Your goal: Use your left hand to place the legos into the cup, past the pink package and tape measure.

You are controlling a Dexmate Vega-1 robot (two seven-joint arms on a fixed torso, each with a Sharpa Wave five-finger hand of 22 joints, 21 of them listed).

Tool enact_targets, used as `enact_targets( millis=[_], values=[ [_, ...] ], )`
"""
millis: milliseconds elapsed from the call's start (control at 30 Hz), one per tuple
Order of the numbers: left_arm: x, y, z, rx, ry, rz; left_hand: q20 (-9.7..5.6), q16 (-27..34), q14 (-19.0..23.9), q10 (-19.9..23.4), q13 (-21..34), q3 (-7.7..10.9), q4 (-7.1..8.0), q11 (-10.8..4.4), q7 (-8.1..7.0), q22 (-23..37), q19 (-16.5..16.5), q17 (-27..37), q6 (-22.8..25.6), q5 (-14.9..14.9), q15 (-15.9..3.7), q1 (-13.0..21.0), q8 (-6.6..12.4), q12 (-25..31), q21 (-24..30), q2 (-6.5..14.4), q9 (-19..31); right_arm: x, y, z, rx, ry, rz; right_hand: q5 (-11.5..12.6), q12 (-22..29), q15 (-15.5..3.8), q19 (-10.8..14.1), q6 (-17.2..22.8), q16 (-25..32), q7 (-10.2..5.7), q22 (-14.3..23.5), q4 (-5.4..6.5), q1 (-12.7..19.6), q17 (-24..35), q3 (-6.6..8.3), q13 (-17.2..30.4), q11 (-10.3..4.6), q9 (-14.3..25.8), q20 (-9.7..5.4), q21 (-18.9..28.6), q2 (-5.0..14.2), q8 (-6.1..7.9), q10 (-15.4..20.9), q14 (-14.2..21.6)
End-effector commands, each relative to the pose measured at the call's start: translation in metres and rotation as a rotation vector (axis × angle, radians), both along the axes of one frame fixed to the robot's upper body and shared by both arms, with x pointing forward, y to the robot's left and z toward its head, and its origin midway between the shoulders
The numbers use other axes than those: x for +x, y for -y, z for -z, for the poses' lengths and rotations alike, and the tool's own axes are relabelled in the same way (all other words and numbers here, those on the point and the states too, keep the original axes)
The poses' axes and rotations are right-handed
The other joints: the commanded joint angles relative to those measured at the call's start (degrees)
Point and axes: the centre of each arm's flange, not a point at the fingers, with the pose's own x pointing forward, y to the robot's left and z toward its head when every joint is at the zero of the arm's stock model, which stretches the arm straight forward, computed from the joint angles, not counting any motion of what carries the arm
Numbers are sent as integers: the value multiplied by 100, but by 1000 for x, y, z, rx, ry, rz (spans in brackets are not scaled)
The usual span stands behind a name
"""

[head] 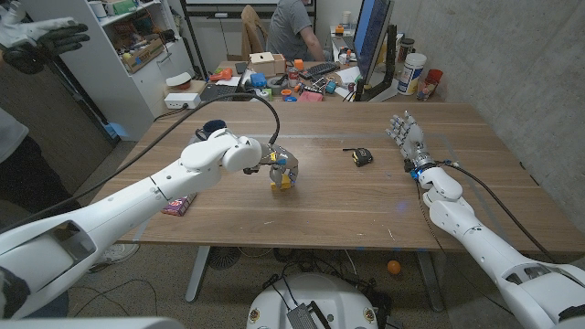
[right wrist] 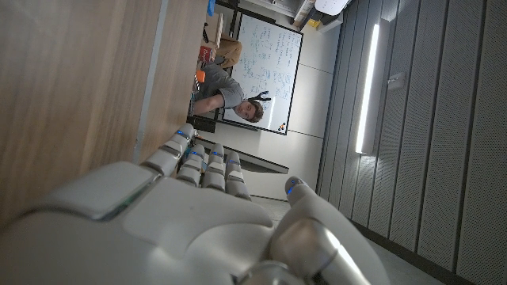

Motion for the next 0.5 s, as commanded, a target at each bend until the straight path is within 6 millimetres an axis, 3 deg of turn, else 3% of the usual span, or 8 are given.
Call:
enact_targets(
  millis=[33,500],
  values=[
    [-6,-8,-14,-76,78,29,-721,18,607,44,21,22,-4,16,285,8,112,33,355,37,-1377,497,1,46,55,403,21,-3,-6,-2,-13,6,8,18,19,26,6,24,20,-17,28,7,-23,-7,-38,15,3,17,49,49,-41,-1,32,22],
    [-17,-19,-41,-138,166,31,-718,-7,630,58,44,12,24,30,297,15,102,63,493,40,-1370,534,-2,78,145,435,29,-6,-10,-2,-24,7,15,21,16,38,-2,14,16,-24,28,7,-32,-5,-59,16,0,17,62,45,-58,-5,31,24]
  ],
)
